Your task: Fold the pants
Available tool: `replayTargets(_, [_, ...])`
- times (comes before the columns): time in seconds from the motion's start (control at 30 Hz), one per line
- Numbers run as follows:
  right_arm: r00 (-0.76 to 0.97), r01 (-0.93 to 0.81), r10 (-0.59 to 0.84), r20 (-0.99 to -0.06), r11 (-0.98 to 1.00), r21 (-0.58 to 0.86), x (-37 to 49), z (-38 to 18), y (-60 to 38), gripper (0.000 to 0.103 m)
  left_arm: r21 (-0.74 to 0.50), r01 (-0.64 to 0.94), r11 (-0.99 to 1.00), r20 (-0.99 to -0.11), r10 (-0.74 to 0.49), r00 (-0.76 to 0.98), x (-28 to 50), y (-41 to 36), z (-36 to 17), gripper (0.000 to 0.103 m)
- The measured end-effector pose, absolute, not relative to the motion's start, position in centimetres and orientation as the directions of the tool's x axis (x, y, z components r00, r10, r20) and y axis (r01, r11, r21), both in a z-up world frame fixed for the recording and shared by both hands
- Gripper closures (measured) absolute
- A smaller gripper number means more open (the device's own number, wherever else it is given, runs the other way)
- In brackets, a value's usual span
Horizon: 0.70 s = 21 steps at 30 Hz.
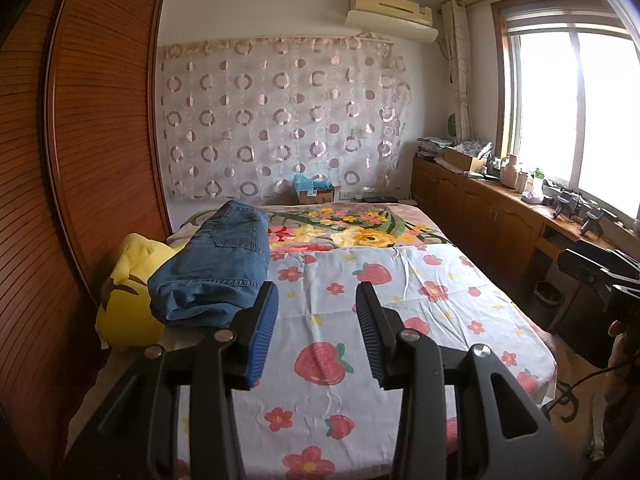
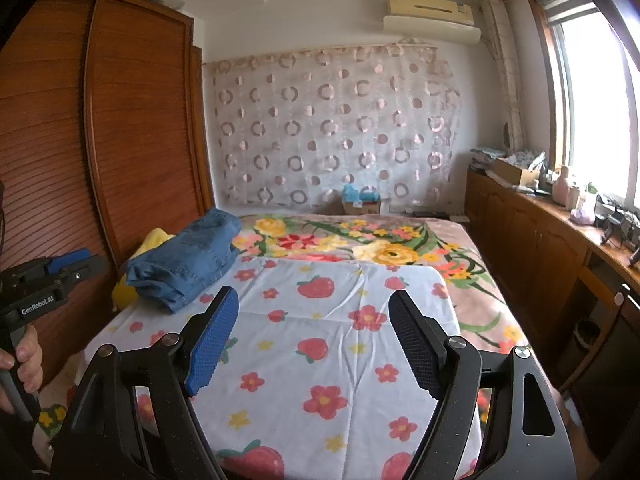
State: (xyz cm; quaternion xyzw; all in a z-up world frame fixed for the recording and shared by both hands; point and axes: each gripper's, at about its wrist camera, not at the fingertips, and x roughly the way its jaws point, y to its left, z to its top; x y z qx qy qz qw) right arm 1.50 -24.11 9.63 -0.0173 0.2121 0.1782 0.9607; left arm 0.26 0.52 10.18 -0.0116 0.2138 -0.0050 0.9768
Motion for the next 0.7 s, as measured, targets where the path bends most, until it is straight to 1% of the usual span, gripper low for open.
replayTargets(0.7, [0.851,-0.344,0.329,-0.41,0.938,0.038,1.43,9.52,-24.26,0.023,-0.026,0.004,1.0,-0.414,-0.015,0.91,0.02,0.23,10.18,0.062])
